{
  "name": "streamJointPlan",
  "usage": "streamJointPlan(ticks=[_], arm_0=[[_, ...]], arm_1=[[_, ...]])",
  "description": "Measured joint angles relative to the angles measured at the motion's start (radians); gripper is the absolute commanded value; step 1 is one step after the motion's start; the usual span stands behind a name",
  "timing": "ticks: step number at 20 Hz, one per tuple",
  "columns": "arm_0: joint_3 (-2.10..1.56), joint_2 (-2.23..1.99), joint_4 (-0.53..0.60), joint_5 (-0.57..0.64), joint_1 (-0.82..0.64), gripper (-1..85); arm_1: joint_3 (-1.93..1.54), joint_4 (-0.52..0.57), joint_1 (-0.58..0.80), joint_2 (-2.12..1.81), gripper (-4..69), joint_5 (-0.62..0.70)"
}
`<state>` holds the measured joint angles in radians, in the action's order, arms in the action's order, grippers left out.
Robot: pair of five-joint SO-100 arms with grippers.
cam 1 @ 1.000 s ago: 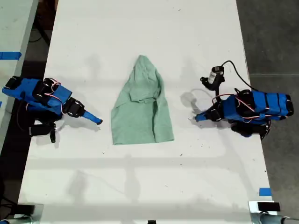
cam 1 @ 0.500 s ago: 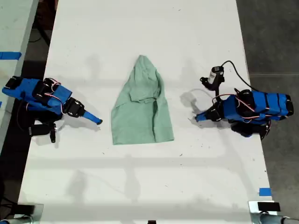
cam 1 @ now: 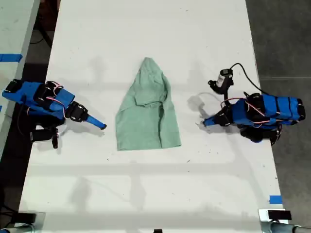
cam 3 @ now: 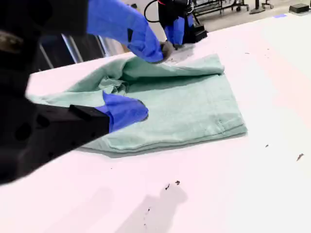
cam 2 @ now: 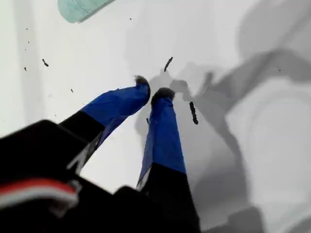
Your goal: Fold t shirt
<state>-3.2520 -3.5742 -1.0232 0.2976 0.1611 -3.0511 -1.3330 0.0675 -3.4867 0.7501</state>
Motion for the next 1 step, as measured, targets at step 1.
streamJointPlan(ticks=[1], arm_0=[[0.000,0.000,0.000,0.000,0.000,15.1]], arm_1=[[0.000,0.000,0.000,0.000,4.3,0.000]])
